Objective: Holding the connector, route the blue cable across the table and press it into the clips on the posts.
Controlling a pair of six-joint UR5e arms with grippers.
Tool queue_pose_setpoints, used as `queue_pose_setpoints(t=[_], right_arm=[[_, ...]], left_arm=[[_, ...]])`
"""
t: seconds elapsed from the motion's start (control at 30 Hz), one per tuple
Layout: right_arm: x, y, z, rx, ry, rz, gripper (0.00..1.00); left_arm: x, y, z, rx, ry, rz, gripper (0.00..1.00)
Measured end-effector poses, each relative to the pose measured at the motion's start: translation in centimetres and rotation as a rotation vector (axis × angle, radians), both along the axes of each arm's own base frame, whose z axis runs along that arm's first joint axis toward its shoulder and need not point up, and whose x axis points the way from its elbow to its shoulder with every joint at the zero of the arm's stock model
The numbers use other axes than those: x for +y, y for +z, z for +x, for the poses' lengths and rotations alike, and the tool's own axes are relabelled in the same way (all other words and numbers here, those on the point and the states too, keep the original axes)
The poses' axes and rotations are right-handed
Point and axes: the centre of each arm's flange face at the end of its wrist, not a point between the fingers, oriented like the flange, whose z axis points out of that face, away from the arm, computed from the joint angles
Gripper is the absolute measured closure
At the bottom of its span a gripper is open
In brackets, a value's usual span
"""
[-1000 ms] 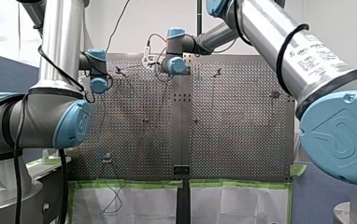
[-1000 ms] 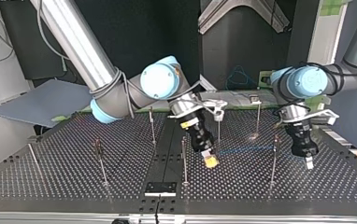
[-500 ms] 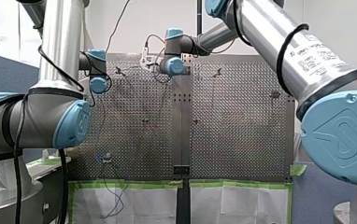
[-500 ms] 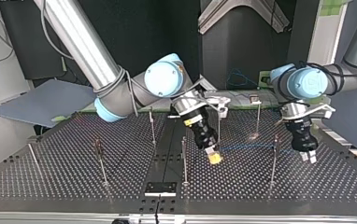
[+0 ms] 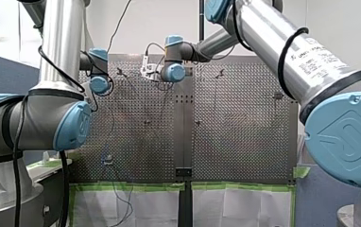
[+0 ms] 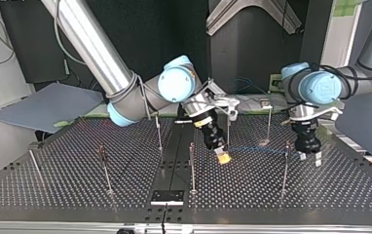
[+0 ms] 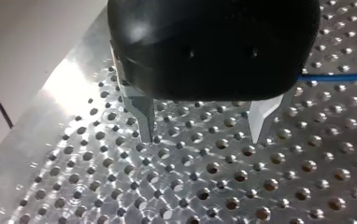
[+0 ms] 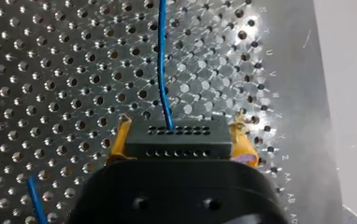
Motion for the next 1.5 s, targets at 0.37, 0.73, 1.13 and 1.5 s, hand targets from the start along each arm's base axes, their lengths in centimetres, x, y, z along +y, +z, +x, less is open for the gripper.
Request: queue_pose_setpoints(t=[0.37, 0.73, 1.13, 1.5], right_arm=[[-0.4, -0.9, -0.2, 0.018, -0.015, 0.017, 1.00], [-0.5, -1.2, -0.3, 0.030, -0.023, 0.022, 1.00], [-0.3, -1.8, -0.2, 0.039, -0.020, 0.029, 1.00], [-0.6, -2.1, -0.5, 0.043, -0.025, 0.034, 1.00]], left_arm=[[-0.9, 1.2, -2.9, 0.060, 0.012, 0.007, 0.00], [-2.5, 2.3, -6.5, 0.118, -0.016, 0.022, 0.00], [-4.4, 2.0, -11.5, 0.200, -0.062, 0.017, 0.00], [-6.4, 3.9, -15.0, 0.225, -0.100, 0.092, 0.00]])
